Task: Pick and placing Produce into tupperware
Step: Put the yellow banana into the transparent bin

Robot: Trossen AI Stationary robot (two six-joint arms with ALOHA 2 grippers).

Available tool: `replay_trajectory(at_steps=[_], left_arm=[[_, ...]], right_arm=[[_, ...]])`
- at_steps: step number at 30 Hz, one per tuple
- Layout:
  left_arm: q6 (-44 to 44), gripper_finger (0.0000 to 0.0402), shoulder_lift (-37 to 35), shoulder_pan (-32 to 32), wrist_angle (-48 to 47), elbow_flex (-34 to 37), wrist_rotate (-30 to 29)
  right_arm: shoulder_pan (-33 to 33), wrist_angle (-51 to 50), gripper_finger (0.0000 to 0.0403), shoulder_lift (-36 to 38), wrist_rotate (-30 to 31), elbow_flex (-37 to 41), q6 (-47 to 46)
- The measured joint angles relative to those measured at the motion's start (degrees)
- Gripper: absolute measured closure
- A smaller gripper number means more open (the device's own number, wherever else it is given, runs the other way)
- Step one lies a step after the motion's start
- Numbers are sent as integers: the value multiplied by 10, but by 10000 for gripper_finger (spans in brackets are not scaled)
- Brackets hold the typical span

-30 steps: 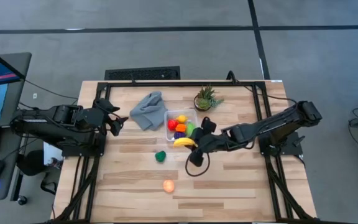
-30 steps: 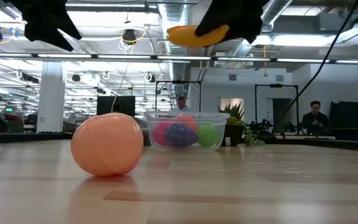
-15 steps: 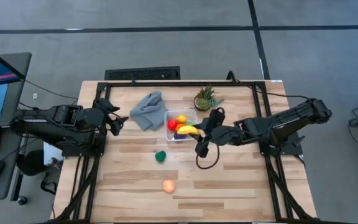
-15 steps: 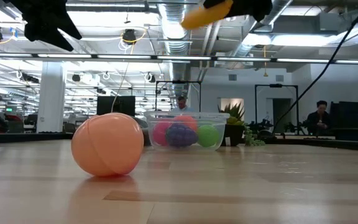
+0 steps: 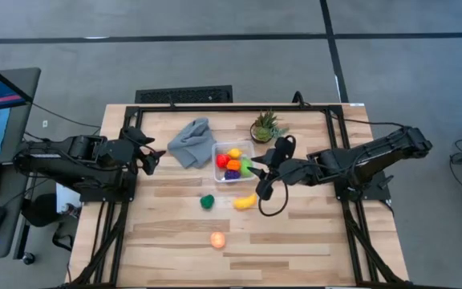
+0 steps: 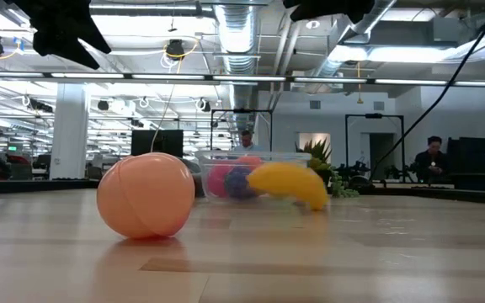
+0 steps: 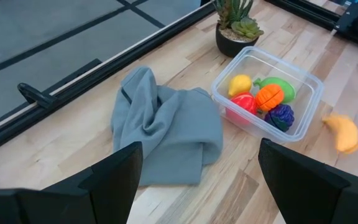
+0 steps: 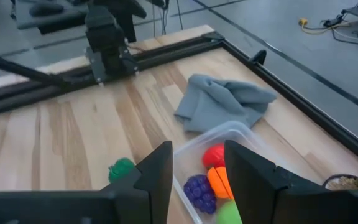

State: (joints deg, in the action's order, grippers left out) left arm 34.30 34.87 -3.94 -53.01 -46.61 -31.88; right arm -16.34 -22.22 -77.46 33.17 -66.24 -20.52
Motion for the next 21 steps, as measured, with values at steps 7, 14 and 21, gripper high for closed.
replay_trajectory(at_steps=[7, 14, 21], left_arm=[[0, 93, 0, 0, 0, 0, -3], [-1, 93, 0, 0, 0, 0, -5], [-1, 93, 0, 0, 0, 0, -10]], right_arm=[[-13, -37, 232, -2, -1, 0, -12], [-25, -93, 225, -8, -34, 4, -49], [-25, -112, 209, -32, -107, 11, -23]])
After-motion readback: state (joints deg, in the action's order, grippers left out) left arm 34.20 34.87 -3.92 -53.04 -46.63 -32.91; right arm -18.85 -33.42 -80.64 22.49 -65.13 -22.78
